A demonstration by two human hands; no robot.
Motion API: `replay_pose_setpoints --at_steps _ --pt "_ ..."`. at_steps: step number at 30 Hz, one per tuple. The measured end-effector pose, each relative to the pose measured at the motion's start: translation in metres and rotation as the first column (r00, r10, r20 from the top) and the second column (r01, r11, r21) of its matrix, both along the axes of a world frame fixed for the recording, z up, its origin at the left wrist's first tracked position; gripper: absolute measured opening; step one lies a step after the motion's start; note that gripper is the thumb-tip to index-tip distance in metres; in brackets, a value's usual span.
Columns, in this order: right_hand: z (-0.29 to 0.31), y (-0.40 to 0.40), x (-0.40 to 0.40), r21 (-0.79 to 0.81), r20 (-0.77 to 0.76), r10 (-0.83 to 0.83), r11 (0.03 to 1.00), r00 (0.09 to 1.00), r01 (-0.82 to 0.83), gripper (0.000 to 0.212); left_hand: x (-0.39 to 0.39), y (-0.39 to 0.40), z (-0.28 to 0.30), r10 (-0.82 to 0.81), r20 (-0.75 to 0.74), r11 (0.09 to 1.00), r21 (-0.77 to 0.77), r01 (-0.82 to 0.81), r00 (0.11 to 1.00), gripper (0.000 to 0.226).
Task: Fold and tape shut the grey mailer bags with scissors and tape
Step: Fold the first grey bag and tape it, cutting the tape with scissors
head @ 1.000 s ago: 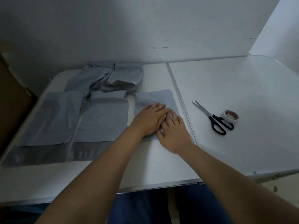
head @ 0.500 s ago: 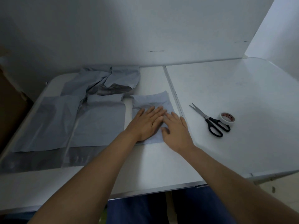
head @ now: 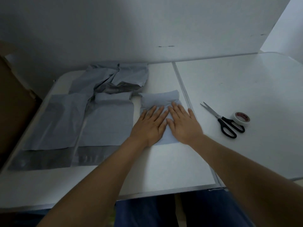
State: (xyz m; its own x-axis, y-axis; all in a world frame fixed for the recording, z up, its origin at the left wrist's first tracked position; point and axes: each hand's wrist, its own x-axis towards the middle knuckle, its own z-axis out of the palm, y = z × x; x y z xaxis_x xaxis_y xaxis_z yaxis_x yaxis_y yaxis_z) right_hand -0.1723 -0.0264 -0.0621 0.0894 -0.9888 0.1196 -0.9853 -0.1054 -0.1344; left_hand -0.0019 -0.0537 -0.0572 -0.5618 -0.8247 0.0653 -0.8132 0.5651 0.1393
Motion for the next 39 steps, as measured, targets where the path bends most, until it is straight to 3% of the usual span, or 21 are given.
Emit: replay_pose_setpoints --at_steps 9,11,13,16,19,22,24,27,30,33,35,37,39 --pt "0.001 -0.001 -0.003 0.045 0.001 -0.101 0.994 0.995 0.101 0.08 0.001 0.001 0.007 0.017 0.017 0.998 0.056 -0.018 1.0 0.054" --pt "0.008 0.001 -0.008 -0.04 0.11 -0.066 0.997 0.992 0.071 0.076 0.0 0.002 0.011 0.022 0.034 0.997 0.079 -0.024 0.999 0.054" --pt "0.017 0.01 -0.022 -0.206 0.248 -0.028 0.975 0.968 0.081 0.057 -0.002 0.006 0.019 0.015 0.034 0.999 0.047 -0.017 0.999 0.058" --pt "0.03 0.031 -0.063 -0.389 0.332 -0.081 0.896 0.94 0.215 0.043 -0.012 0.012 0.037 -0.036 -0.002 0.998 -0.06 0.035 0.999 0.07" --pt "0.038 0.053 -0.112 -0.321 0.403 -0.316 0.83 0.859 0.456 0.051 -0.033 0.014 0.05 -0.106 -0.022 0.989 -0.108 0.103 0.994 0.068" --pt "0.035 0.073 -0.146 -0.221 0.348 -0.438 0.821 0.829 0.526 0.041 -0.057 0.016 0.054 -0.165 -0.024 0.98 -0.113 0.161 0.986 0.061" --pt "0.029 0.082 -0.156 -0.181 0.291 -0.468 0.83 0.835 0.528 0.028 -0.069 0.018 0.053 -0.185 -0.019 0.977 -0.107 0.182 0.983 0.054" --pt "0.023 0.086 -0.164 -0.141 0.267 -0.485 0.835 0.833 0.532 0.025 -0.08 0.021 0.055 -0.198 -0.032 0.976 -0.102 0.194 0.98 0.052" --pt "0.031 0.085 -0.161 -0.16 0.389 -0.439 0.834 0.81 0.529 0.018 -0.081 0.026 0.059 -0.214 -0.094 0.974 -0.092 0.206 0.972 0.052" --pt "0.053 0.08 -0.134 -0.2 0.655 -0.28 0.831 0.702 0.518 0.011 -0.079 0.033 0.068 -0.167 -0.332 0.981 0.037 0.19 0.928 0.049" --pt "0.072 0.077 -0.105 -0.089 0.828 -0.209 0.868 0.52 0.489 0.01 -0.078 0.034 0.075 -0.067 -0.509 0.973 0.159 0.17 0.858 0.05" --pt "0.088 0.074 -0.08 -0.004 0.925 -0.145 0.921 0.351 0.391 0.013 -0.076 0.036 0.084 0.038 -0.591 0.961 0.244 0.133 0.806 0.053" --pt "0.096 0.073 -0.06 0.006 0.956 -0.087 0.96 0.279 0.281 0.016 -0.071 0.036 0.088 0.157 -0.649 0.932 0.346 0.106 0.744 0.055"
